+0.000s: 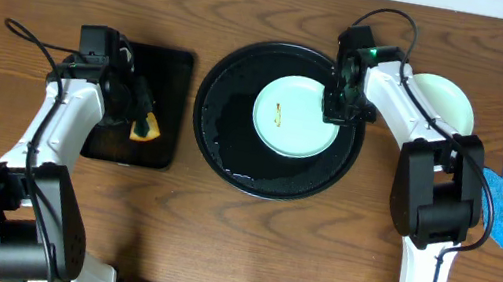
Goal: Clean dirty plates on tray and stack at the side
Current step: 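Scrub the last green plate with the sponge in the left gripper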
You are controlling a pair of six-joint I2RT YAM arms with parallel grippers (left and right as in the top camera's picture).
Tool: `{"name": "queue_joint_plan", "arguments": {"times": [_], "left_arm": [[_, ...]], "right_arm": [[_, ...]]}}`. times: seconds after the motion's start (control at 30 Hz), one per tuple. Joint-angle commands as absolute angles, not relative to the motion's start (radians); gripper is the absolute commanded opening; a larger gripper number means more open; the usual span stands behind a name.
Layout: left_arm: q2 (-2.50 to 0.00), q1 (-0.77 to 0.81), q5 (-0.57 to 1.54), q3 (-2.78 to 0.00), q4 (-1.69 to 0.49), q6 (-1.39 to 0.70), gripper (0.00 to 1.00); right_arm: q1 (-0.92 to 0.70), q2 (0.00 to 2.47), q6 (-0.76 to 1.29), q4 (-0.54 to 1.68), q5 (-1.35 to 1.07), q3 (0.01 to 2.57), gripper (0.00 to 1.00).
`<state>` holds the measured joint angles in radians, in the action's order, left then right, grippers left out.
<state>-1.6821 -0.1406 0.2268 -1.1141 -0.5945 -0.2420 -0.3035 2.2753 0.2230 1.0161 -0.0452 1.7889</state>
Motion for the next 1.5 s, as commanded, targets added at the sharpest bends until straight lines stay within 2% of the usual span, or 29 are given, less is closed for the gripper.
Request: {"name": "queue_joint_plan", "arguments": {"times": [0.0,0.27,0.4,0.53,0.73,0.83,1.13,1.47], "left_arm": [[-1.678,-0.145,0.224,-1.117,-0.579,-0.194,0.08],[-1.641,-0.144,0.226,-1.117,-0.503,-0.169,0.08],[-1.598,-0.118,0.298,-1.117,-0.445,-0.169,0.07],[-1.588,-0.021,0.396,-1.117,-0.371,-0.170,0.07],[-1.590,0.182,0.334,-1.150,-0.319,-0.253,0.07],[-1.607,0.247,0.328,-1.252,-0.382,-0.305,0.08],[-1.875,0.408,0.328,-1.752,-0.830,-0.293,0.07],[-2.038,0.516,0.208,-1.745,-0.900,-0.302,0.07]], "right_arm": [[-0.311,2.293,0.201,1.026,-0.046,1.772,0.01],[-0.312,2.293,0.205,1.028,-0.046,1.772,0.01],[-0.312,2.293,0.213,1.038,-0.050,1.772,0.01],[-0.312,2.293,0.233,1.041,-0.062,1.772,0.01],[-0.312,2.293,0.239,1.040,-0.084,1.772,0.01],[-0.312,2.293,0.239,1.040,-0.084,1.771,0.01],[-0.312,2.293,0.239,1.040,-0.084,1.772,0.01],[-0.312,2.293,0.238,1.044,-0.083,1.771,0.01]]}}
